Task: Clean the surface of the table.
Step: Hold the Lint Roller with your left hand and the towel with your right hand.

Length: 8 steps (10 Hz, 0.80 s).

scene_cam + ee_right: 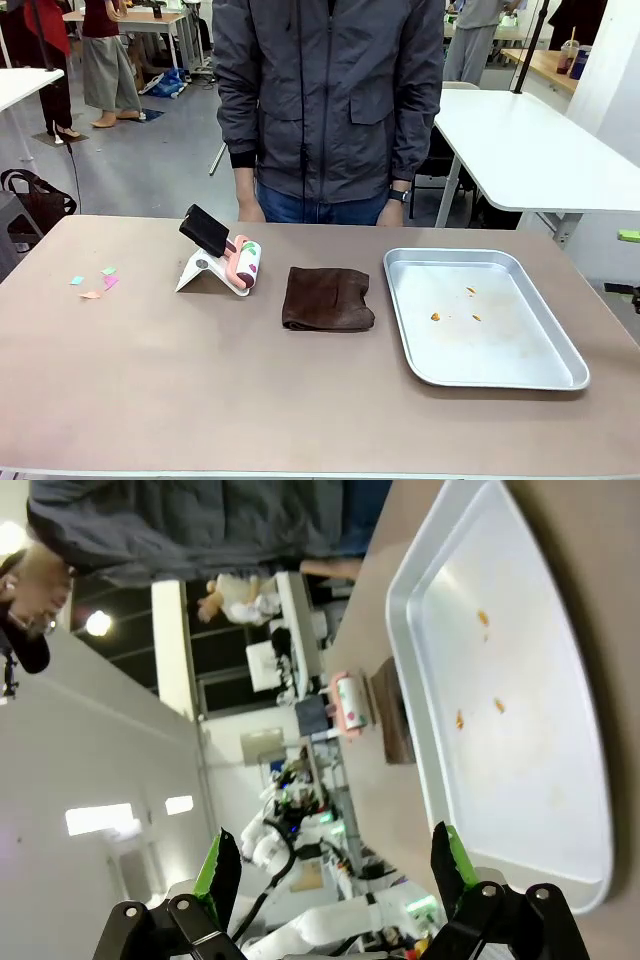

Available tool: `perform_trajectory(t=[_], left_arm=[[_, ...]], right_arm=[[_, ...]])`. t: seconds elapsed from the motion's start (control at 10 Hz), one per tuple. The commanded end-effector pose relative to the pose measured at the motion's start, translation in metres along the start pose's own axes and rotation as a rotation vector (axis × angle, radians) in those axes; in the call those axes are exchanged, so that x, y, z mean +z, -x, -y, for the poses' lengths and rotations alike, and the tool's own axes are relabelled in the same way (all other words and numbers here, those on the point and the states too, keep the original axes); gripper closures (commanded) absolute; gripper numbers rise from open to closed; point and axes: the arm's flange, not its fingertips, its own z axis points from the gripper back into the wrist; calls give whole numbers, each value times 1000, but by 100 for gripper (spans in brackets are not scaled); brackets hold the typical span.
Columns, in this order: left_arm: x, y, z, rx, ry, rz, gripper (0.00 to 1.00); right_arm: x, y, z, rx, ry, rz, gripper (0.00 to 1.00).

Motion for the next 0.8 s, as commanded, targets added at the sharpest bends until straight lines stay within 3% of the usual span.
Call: perform_trajectory(t=[0.0,0.4,0.7], left_arm=[[-12,0,6,-33,-17,-41,0],[-15,1,8,-23,-20,-43,0],[-46,-10,60,-131,-95,-86,0]], right_arm=[[-5,0,-2,-8,-14,-31,0],[-4,1,1,-5,-3,-17,0],[-47,17,-46,96,231,97,0]])
